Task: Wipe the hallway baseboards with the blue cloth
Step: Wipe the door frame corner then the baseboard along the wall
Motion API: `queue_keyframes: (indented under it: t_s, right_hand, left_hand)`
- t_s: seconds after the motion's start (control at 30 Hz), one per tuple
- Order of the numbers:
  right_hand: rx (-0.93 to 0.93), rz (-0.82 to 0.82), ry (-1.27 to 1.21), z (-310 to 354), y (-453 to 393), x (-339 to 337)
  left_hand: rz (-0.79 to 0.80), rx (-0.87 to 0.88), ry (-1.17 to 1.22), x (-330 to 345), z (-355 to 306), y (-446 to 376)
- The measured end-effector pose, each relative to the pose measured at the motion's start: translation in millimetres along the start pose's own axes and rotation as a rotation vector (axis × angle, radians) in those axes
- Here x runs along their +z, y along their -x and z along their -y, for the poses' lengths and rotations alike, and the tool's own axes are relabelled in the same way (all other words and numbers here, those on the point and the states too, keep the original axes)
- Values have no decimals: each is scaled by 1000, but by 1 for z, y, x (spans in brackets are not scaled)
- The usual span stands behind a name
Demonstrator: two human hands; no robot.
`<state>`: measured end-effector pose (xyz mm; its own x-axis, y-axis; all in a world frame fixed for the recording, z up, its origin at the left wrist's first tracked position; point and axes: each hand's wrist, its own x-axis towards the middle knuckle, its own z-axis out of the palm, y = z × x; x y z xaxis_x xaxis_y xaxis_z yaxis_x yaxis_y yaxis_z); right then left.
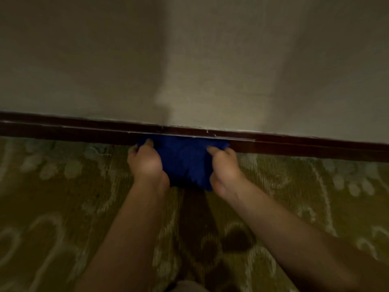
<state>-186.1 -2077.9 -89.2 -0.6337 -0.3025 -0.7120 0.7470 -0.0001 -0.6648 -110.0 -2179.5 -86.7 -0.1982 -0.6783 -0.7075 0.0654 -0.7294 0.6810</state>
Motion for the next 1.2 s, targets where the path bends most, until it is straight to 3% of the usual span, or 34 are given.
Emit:
queue_keyframes:
  t_s: [0.1,0.23,0.3,0.5,0.6,0.73,0.83,0.97,1.1,1.2]
  right_hand:
    - [-60,-35,-2,7,11,-13]
    - [-278,-338,68,34,15,-79]
    - [-409,-371,169,47,15,-102]
    - [-422,-310,112,52,2,-93]
    - [-450,-332,86,37,2,-62]
    - [-502,-198,268,9,11,-13]
    - [-485,-146,357,11,11,-12]
    - [-491,-413,201,37,-4,-61]
    - [-682,-572,561,24,-6,-41]
    - [-834,-422,880,3,6,-7]
  left_hand:
    - [79,22,-89,0,13,5]
    - [379,-20,-270,14,52,27]
    - [424,-16,-322,22,70,36]
    - [222,-110,-142,41,76,28]
    - [107,-49,-97,33,67,24]
    - [-120,28,62,19,59,23]
    - [-87,67,29,12,62,19]
    - [97,30,-119,8,66,15]
    - [150,4,-182,14,61,20]
    - [110,7,-139,13,61,25]
